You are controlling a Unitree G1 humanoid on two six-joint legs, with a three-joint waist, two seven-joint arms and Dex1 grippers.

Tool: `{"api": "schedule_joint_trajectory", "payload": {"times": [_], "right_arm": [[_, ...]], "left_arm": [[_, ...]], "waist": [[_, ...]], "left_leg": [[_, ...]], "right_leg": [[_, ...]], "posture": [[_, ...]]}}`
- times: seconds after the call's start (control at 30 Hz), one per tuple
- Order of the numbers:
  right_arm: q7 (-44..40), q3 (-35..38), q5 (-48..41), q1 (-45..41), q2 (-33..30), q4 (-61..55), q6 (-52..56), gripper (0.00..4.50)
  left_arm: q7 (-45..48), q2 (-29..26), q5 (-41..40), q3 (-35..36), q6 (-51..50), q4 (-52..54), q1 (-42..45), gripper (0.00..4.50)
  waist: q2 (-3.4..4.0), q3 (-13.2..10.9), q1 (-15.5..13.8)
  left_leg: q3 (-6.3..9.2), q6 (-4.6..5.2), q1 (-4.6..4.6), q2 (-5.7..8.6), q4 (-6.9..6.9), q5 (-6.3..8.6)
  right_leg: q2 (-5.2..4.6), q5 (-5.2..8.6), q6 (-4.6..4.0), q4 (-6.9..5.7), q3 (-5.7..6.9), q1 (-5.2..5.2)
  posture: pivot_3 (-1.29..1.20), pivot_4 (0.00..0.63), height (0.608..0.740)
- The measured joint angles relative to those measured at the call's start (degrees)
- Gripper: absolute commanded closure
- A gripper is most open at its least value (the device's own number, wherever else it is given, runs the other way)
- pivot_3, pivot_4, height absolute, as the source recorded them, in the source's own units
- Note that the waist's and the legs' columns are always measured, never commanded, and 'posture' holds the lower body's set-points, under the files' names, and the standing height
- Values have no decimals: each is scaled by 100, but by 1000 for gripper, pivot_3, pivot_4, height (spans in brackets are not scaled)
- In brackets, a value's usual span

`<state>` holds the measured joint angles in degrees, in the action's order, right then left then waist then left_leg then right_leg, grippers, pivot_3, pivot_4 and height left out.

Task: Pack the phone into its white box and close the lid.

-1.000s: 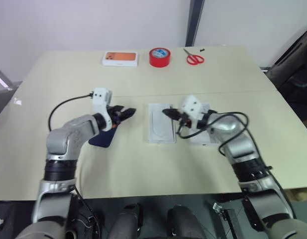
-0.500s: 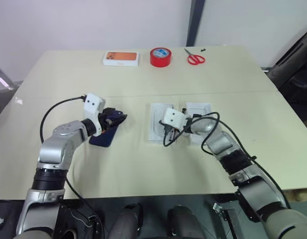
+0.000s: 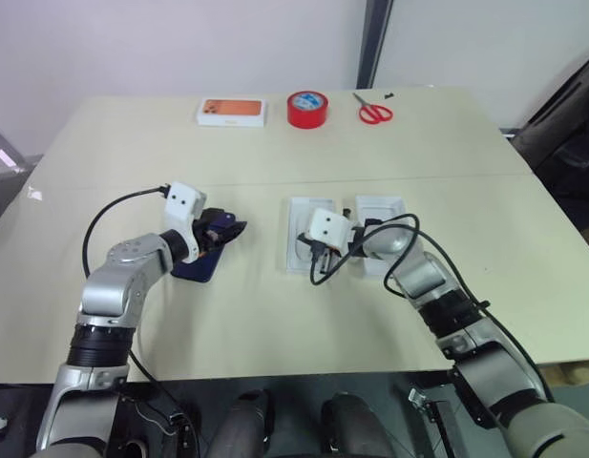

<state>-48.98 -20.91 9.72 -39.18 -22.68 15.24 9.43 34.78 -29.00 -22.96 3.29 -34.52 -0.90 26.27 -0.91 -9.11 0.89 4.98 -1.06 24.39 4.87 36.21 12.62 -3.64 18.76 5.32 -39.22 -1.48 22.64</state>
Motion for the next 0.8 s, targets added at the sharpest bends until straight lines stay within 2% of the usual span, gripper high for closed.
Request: {"api": "schedule_joint_trajectory", "payload": {"times": [0.53,0.67,0.8], "right_arm": [[-1399,-299,-192,501,-774,-663,-1004,4483],[-1315,-303,-184,427,-717,-447,-1242,4483],[-771,-96,-168,81,-300,-40,-1152,4483]], "left_arm": [[18,-2,100,-3,0,-148,107,1061],[14,-21,-28,202,-206,-353,127,1061],[58,-264,-246,486,-658,-585,233,1061]], "waist": [[0,0,-7],[0,0,-2],[-1,-1,31]], "left_leg": [[1,1,-1,-1,5,1],[1,1,-1,-2,4,0],[1,-3,0,-6,-2,-2]], "right_leg": [[1,0,0,1,1,-6],[1,0,0,0,1,-3],[5,0,0,-6,0,7]], "posture": [[0,150,734],[0,150,734],[0,150,734]]}}
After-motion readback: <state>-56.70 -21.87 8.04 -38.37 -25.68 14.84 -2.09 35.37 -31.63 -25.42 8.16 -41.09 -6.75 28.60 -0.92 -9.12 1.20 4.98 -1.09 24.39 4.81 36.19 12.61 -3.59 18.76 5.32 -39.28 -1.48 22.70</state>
